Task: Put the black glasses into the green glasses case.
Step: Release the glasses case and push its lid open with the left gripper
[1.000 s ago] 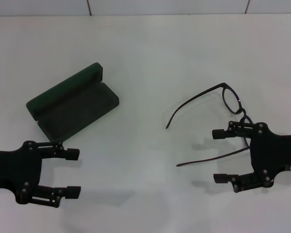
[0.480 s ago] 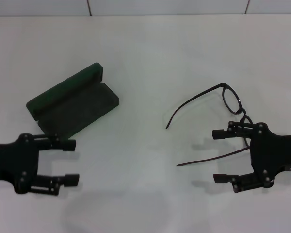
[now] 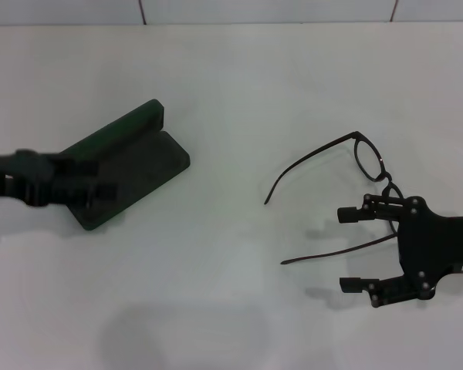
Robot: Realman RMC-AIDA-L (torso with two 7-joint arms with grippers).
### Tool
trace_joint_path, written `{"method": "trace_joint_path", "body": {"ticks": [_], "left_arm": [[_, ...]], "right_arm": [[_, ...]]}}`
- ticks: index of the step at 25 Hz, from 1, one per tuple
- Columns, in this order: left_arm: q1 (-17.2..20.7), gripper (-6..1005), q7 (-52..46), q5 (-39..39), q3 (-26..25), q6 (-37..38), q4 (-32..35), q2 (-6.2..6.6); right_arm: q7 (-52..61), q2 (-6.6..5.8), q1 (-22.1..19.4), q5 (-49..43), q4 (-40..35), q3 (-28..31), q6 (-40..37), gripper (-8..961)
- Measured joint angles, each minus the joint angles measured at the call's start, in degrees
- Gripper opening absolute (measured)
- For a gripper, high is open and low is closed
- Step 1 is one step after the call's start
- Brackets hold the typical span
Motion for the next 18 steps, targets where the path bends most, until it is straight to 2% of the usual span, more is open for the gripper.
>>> {"method": "trace_joint_path", "body": {"ticks": [5, 9, 12, 15, 18], "left_arm": [[-3.64, 846, -8.31, 3.42, 0.27, -2.16, 8.65, -0.39], [-8.76, 845, -14.42, 12.45, 2.23, -3.37, 16.45, -1.67], [-13.0, 845, -19.16, 19.22, 5.86, -4.88, 17.43, -1.88], [-17.75, 844, -24.48, 26.63, 11.62, -6.99, 16.73, -1.77], [-19.73, 844, -25.96, 30.45, 15.23, -8.08, 16.09, -2.08]], "right_arm": [[0.03, 0.0, 0.0, 0.0, 0.0, -0.15, 0.06, 870], [0.04, 0.0, 0.0, 0.0, -0.02, -0.27, 0.07, 869], [0.05, 0.0, 0.05, 0.0, -0.02, -0.56, 0.1, 869], [0.07, 0.05, 0.38, 0.0, 0.02, -0.74, 0.17, 869], [0.08, 0.12, 0.73, 0.0, 0.04, -0.8, 0.22, 870]]}}
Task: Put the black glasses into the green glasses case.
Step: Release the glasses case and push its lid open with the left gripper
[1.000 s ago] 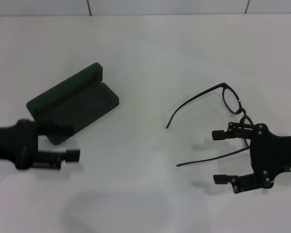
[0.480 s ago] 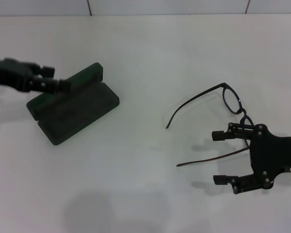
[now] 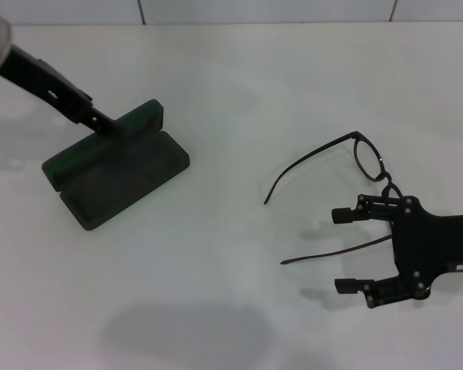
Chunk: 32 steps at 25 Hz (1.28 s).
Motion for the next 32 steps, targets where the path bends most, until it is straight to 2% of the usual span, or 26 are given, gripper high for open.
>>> {"method": "trace_joint_path", "body": {"ticks": [6, 12, 16, 23, 32], "left_arm": [[-3.22, 843, -0.96, 4.91, 4.33, -3.04, -4.44, -1.19], [-2.88, 842, -1.12, 6.54, 6.88, -5.94, -5.89, -1.64], [-2.67, 841, -1.14, 8.65, 7.27, -7.24, -6.39, -2.23], [-2.52, 816, -0.96, 8.81, 7.41, -7.52, -5.97, -2.48], [-0.88, 784, -0.68, 8.99, 10.34, -8.48, -2.1, -3.91]], "right_arm": [[0.01, 0.09, -0.37, 0.04, 0.04, 0.0, 0.08, 870], [0.01, 0.14, -0.64, 0.04, 0.04, 0.01, 0.12, 870], [0.01, 0.14, -0.65, 0.03, 0.04, 0.01, 0.14, 870], [0.01, 0.14, -0.65, 0.0, 0.03, 0.01, 0.28, 869], [0.01, 0.14, -0.74, 0.0, 0.69, 0.01, 1.29, 869]]}}
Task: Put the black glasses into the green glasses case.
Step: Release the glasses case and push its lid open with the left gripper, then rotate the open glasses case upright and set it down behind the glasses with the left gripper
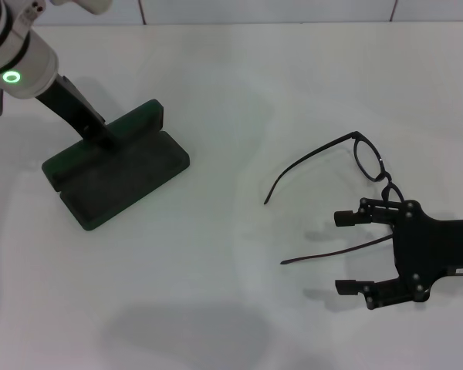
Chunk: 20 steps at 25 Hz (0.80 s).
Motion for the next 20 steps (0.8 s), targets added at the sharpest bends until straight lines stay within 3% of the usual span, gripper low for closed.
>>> {"method": "trace_joint_path", "body": {"ticks": [6, 8, 14, 20], "left_arm": [[0.08, 594, 0.1, 0.03, 0.5, 0.03, 0.45, -0.14], [0.07, 351, 0.11, 0.06, 0.99, 0.05, 0.53, -0.22], [0.21, 205, 0.73, -0.38, 1.3, 0.58, 2.03, -0.23], [1.24, 213, 5.4, -3.21, 1.3, 1.44, 6.49, -0.86]], "right_arm": [[0.0, 0.0, 0.0, 0.0, 0.05, 0.0, 0.22, 870], [0.0, 0.0, 0.03, 0.0, 0.05, 0.0, 0.27, 869], [0.0, -0.08, 0.07, 0.0, 0.05, 0.0, 0.28, 869], [0.0, -0.19, 0.03, 0.0, 0.05, 0.18, 0.28, 870]]}}
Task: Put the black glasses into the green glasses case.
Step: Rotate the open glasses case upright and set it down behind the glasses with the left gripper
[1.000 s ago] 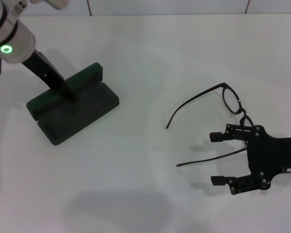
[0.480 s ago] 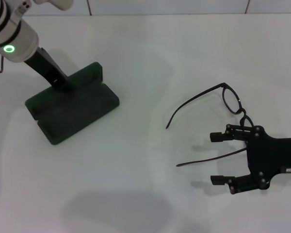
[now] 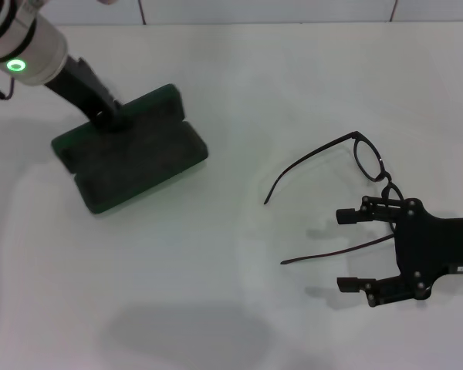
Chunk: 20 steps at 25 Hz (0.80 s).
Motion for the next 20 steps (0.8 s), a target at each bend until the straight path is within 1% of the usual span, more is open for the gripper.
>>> {"method": "trace_joint_path", "body": {"ticks": [4, 7, 10, 11, 12, 17, 20], "left_arm": [[-0.54, 219, 5.8, -2.4, 1.12, -0.42, 2.42, -1.18], [-1.34, 223, 8.91, -3.15, 3.49, -3.0, 3.12, -2.18], [-2.46, 227, 9.38, -3.58, 5.0, -4.4, 2.34, -2.44], [-3.8, 228, 9.63, -4.76, 6.82, -5.86, 0.49, -2.58], [-3.95, 229, 9.63, -4.99, 7.23, -6.23, 0.21, -2.59], [-4.68, 236, 8.01, -6.08, 13.99, -11.42, -2.43, -2.76], [-5.03, 240, 7.39, -6.14, 15.92, -13.08, -3.72, -2.85]], "right_arm": [[0.0, 0.02, -0.03, 0.0, 0.0, -0.06, -0.04, 870], [0.0, 0.08, -0.15, 0.08, -0.01, 0.0, -0.48, 870], [0.0, 0.05, -0.51, 0.25, -0.13, 0.11, -0.72, 870], [0.0, 0.05, -0.61, 0.26, -0.13, 0.12, -0.73, 869], [0.0, 0.04, -0.63, 0.29, -0.13, 0.11, -0.74, 869], [0.0, 0.14, -0.71, 0.23, -0.06, -0.1, -0.75, 869], [-0.01, 0.14, -0.81, 0.2, -0.04, -0.1, -0.75, 869]]}}
